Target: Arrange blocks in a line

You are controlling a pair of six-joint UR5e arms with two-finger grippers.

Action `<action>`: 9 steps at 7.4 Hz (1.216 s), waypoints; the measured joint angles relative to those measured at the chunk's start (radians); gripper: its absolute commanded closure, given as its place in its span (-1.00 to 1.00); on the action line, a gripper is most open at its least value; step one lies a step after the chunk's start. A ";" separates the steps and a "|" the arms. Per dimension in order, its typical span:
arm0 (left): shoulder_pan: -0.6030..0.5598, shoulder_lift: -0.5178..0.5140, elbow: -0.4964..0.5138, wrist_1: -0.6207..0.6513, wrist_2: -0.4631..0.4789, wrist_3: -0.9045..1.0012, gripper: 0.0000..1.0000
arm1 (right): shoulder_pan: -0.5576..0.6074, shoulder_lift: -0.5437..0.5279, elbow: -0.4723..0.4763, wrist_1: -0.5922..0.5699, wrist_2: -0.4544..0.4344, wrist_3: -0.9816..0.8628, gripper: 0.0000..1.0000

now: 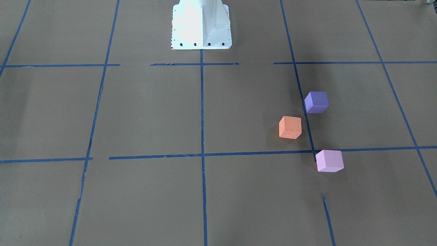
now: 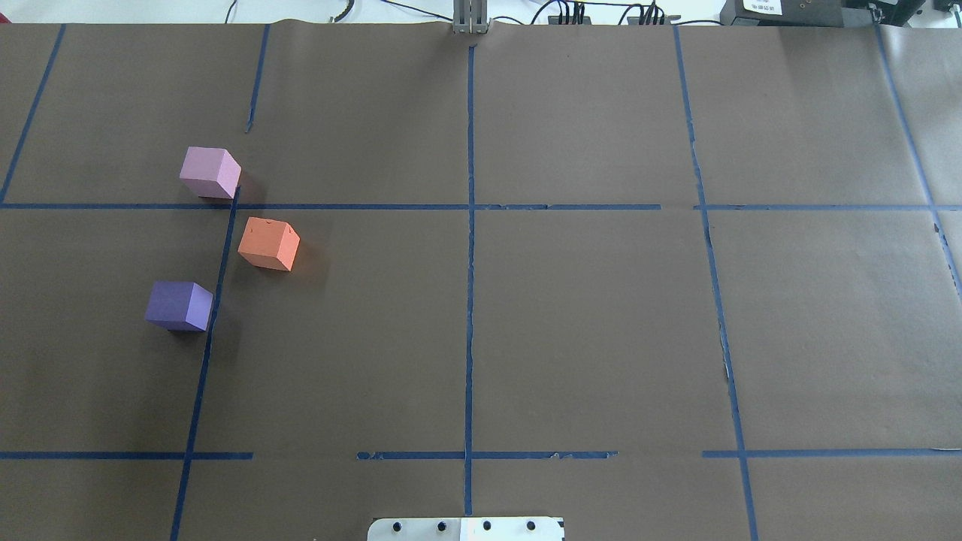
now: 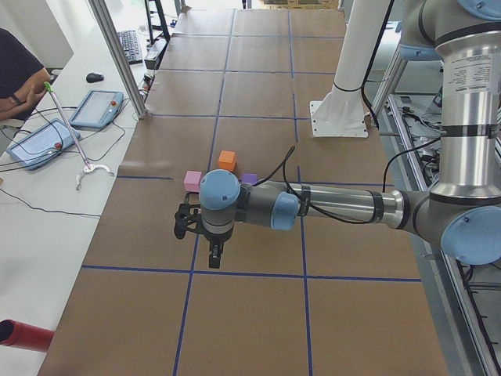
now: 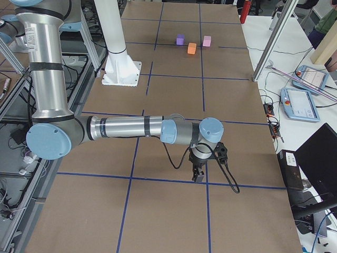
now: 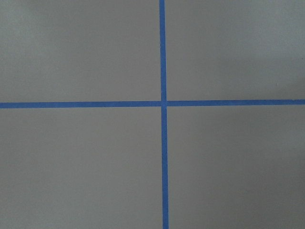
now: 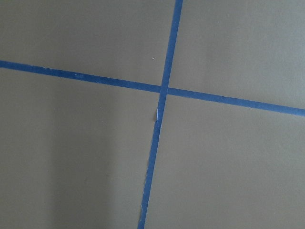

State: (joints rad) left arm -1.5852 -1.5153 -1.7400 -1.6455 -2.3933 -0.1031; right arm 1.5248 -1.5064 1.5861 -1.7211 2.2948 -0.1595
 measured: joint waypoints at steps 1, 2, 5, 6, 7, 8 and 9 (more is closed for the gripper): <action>0.023 -0.034 -0.017 0.035 0.001 -0.012 -1.00 | 0.000 0.000 0.000 0.000 0.000 0.000 -1.00; 0.054 -0.089 -0.025 0.078 0.002 -0.021 -1.00 | 0.000 0.000 0.000 0.000 0.000 0.000 -1.00; 0.231 -0.249 -0.057 0.127 0.067 -0.187 -1.00 | 0.000 0.001 0.000 0.000 0.000 0.000 -1.00; 0.297 -0.299 -0.057 0.122 0.079 -0.253 -1.00 | 0.000 0.000 0.000 0.000 0.000 0.000 -1.00; 0.361 -0.346 -0.046 0.094 0.084 -0.310 -1.00 | 0.000 0.000 0.000 0.000 0.000 0.000 -1.00; 0.430 -0.379 -0.022 0.028 0.086 -0.380 -1.00 | 0.000 0.000 0.000 0.000 0.000 0.000 -1.00; 0.499 -0.407 0.023 -0.061 0.087 -0.460 -1.00 | 0.000 0.000 0.000 0.000 0.000 0.000 -1.00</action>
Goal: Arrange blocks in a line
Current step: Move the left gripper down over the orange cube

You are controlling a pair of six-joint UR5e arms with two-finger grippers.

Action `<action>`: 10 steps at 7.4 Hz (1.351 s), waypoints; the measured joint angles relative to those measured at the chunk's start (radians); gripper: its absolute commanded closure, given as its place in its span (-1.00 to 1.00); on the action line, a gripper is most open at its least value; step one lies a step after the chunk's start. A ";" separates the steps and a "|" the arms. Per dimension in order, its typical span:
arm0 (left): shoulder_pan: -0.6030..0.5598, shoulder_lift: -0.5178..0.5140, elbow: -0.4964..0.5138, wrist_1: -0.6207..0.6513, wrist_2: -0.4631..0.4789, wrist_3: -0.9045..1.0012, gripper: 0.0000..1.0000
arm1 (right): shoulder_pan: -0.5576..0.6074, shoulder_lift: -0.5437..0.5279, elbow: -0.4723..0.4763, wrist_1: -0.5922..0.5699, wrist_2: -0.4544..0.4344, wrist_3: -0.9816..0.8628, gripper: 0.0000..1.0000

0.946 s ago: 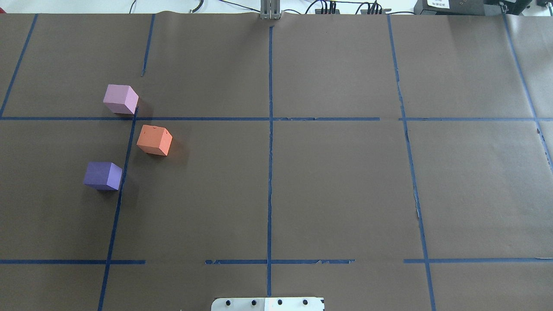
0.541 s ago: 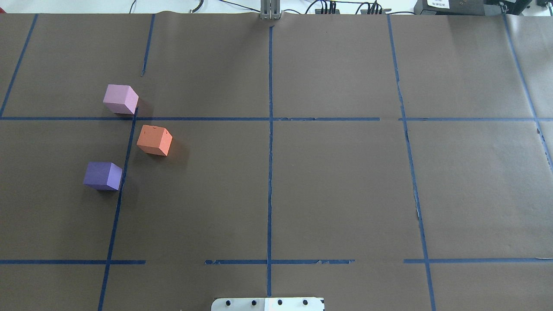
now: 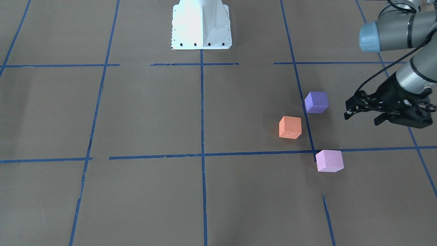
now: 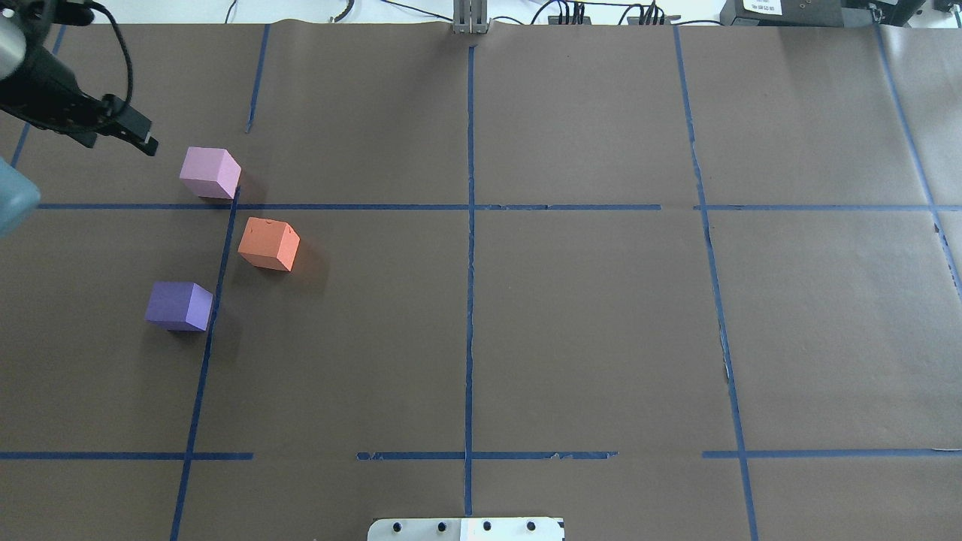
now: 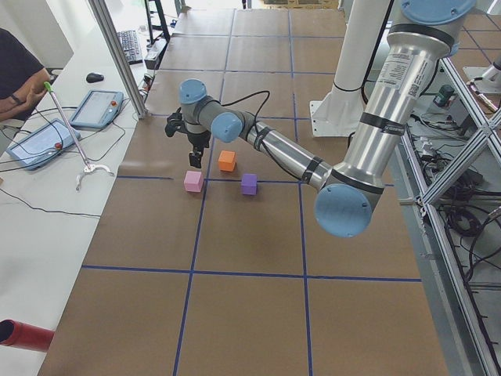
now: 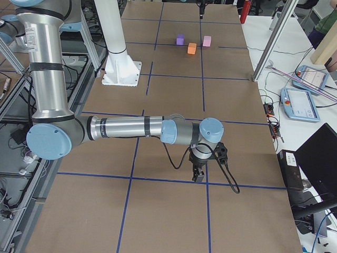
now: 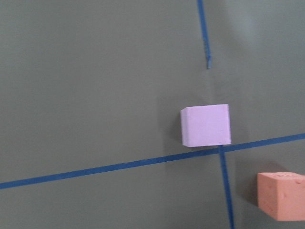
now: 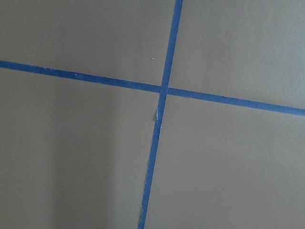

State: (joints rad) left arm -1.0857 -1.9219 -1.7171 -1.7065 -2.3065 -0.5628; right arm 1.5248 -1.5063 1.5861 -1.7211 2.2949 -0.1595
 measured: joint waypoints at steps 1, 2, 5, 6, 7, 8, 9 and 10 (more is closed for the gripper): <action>0.064 -0.024 0.052 -0.075 0.001 -0.055 -1.00 | 0.000 0.000 0.000 0.000 0.000 0.000 -1.00; 0.111 -0.044 0.094 -0.124 0.001 -0.093 -1.00 | 0.000 0.000 0.000 0.000 0.000 0.000 -1.00; 0.200 -0.094 0.153 -0.166 0.072 -0.189 -1.00 | 0.000 0.000 0.000 0.000 0.000 0.000 -1.00; 0.217 -0.101 0.158 -0.166 0.100 -0.227 -1.00 | 0.000 0.000 0.000 0.000 0.000 0.000 -1.00; 0.226 -0.104 0.162 -0.165 0.123 -0.270 -1.00 | 0.000 0.000 0.000 0.000 0.000 0.000 -1.00; 0.233 -0.105 0.166 -0.162 0.136 -0.300 -1.00 | 0.000 0.000 0.000 0.000 0.000 0.000 -1.00; 0.239 -0.106 0.172 -0.161 0.146 -0.321 -1.00 | 0.000 0.000 0.000 0.000 0.000 0.000 -1.00; 0.248 -0.106 0.178 -0.161 0.156 -0.339 -1.00 | 0.000 0.000 0.000 0.000 0.000 0.000 -1.00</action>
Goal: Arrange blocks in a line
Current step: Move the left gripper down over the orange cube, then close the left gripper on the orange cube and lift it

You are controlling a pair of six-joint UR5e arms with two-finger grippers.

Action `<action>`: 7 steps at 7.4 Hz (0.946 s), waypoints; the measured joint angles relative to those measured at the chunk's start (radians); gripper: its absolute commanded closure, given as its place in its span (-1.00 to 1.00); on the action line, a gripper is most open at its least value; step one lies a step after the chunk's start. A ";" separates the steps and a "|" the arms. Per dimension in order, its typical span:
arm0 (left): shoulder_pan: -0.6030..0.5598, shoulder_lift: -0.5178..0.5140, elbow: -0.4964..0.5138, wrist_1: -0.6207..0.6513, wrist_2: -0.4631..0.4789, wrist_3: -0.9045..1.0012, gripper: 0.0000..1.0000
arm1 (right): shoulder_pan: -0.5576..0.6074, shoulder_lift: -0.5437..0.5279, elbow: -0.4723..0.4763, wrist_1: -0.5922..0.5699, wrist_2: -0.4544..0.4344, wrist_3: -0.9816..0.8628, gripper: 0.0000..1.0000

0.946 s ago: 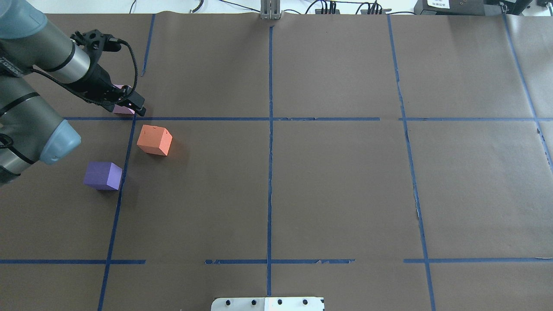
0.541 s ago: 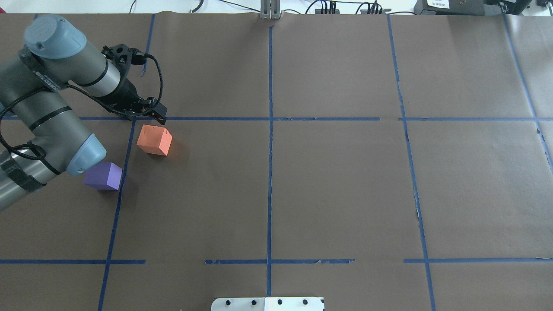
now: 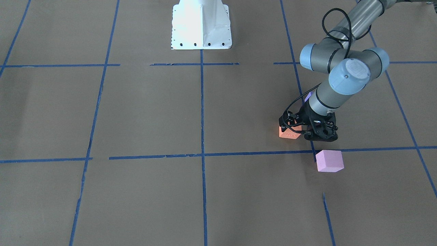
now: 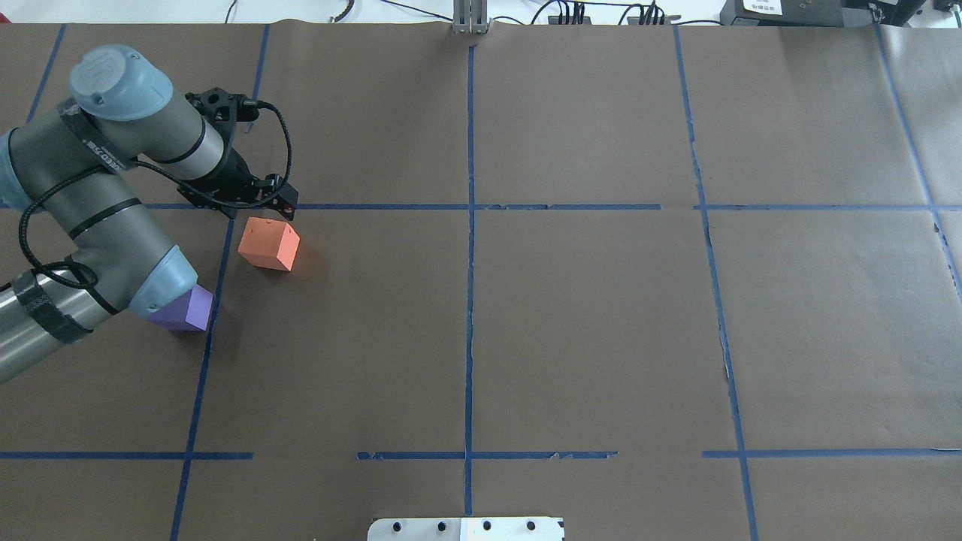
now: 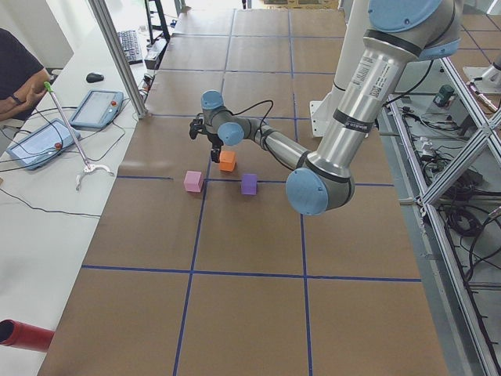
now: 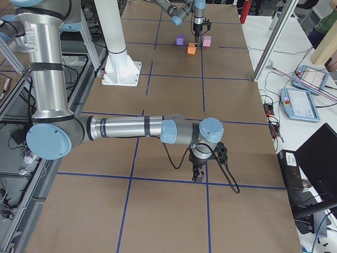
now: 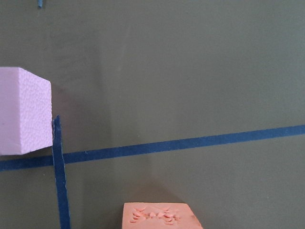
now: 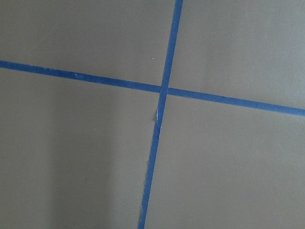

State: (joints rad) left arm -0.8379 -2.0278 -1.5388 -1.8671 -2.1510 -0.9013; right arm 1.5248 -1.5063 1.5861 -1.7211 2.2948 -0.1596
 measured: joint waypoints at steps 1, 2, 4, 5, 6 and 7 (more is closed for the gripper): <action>0.013 0.000 0.006 0.000 0.005 -0.011 -1.00 | 0.000 0.000 0.000 0.000 0.000 0.000 -1.00; 0.024 0.002 0.010 0.000 0.008 -0.015 -1.00 | 0.000 0.000 0.000 0.000 0.000 0.000 -1.00; 0.043 0.006 0.018 0.001 0.011 -0.017 -1.00 | 0.000 0.000 0.000 0.000 0.000 0.000 -1.00; 0.049 0.008 0.021 0.002 0.011 -0.016 -0.93 | 0.000 0.000 0.000 0.000 0.000 0.000 -1.00; 0.052 0.010 0.027 0.002 0.011 -0.015 -0.60 | 0.000 0.000 0.000 0.000 0.000 0.000 -1.00; 0.053 0.010 0.031 0.001 0.011 -0.015 0.16 | 0.000 0.000 0.000 0.000 0.000 0.000 -1.00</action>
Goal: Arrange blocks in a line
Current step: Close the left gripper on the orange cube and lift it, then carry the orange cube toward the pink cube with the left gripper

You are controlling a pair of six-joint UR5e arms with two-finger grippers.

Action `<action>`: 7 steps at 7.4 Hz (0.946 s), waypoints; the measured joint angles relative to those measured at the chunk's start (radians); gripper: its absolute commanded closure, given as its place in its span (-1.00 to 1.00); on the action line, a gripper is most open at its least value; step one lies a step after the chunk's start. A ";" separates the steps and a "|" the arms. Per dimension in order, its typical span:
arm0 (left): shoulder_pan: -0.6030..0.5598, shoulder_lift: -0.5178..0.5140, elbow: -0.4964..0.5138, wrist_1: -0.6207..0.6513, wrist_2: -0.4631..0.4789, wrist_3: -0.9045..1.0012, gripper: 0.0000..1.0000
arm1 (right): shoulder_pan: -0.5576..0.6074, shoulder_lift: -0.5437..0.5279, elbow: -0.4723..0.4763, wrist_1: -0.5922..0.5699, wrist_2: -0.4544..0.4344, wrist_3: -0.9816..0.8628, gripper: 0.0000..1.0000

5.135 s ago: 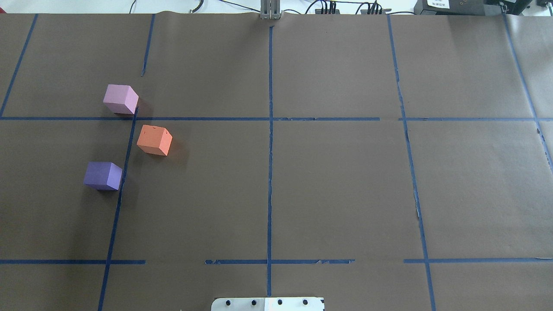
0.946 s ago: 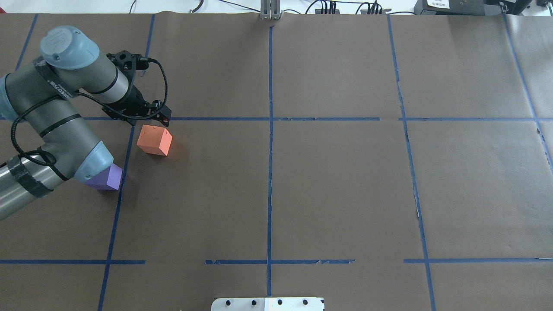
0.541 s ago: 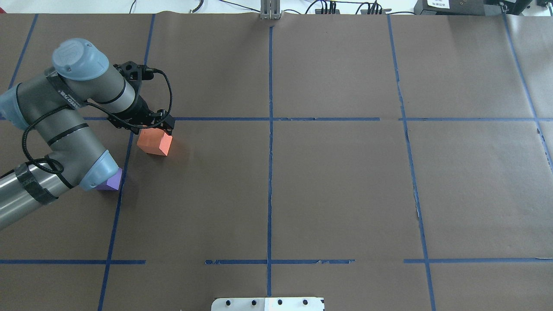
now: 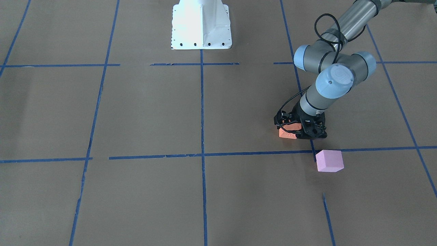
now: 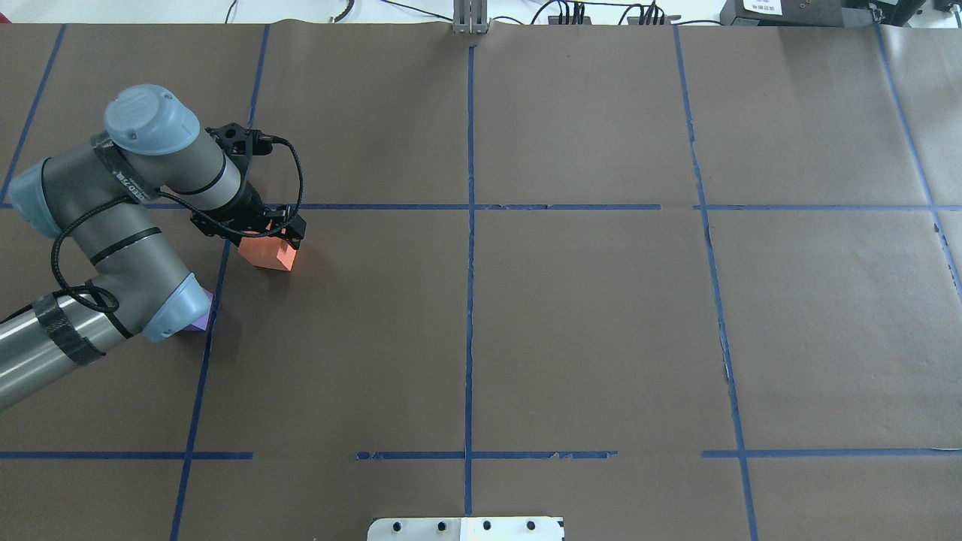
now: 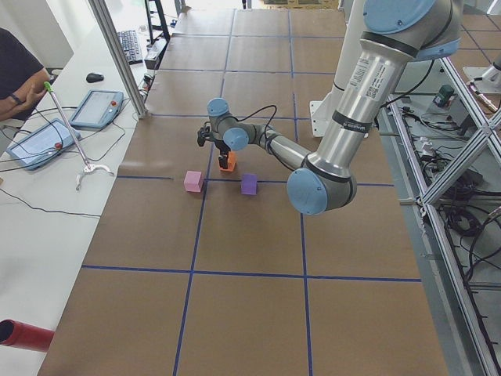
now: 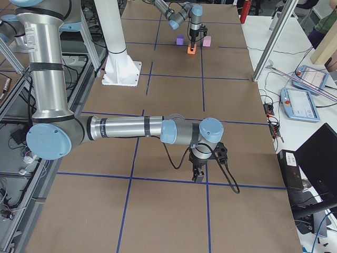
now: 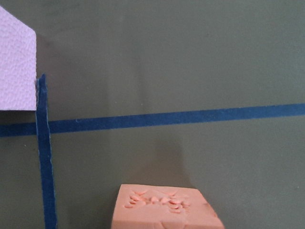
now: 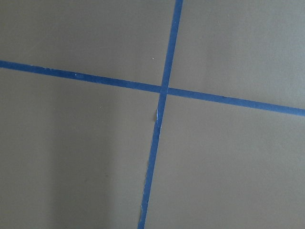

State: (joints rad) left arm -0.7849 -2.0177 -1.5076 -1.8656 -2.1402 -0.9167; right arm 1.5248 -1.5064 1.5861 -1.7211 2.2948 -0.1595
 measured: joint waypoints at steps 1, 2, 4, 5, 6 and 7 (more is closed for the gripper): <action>0.000 0.000 0.000 -0.001 -0.001 -0.001 0.35 | 0.000 0.000 0.000 0.000 0.000 0.000 -1.00; 0.001 -0.001 0.001 -0.001 -0.001 -0.002 0.59 | 0.000 0.000 0.000 0.000 0.000 0.000 -1.00; -0.006 -0.003 -0.010 0.000 -0.001 -0.008 0.80 | 0.000 0.000 0.000 0.000 0.000 0.000 -1.00; -0.023 -0.003 -0.041 0.011 0.000 -0.008 0.79 | 0.000 0.000 0.000 0.000 0.000 0.000 -1.00; -0.054 0.000 -0.095 0.051 0.000 -0.005 0.79 | 0.000 0.001 0.000 0.000 0.000 0.000 -1.00; -0.091 0.009 -0.156 0.109 0.000 0.004 0.79 | 0.000 0.001 0.000 0.000 0.000 0.000 -1.00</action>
State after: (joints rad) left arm -0.8755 -2.0086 -1.6636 -1.7563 -2.1400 -0.9126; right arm 1.5248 -1.5057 1.5861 -1.7211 2.2948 -0.1595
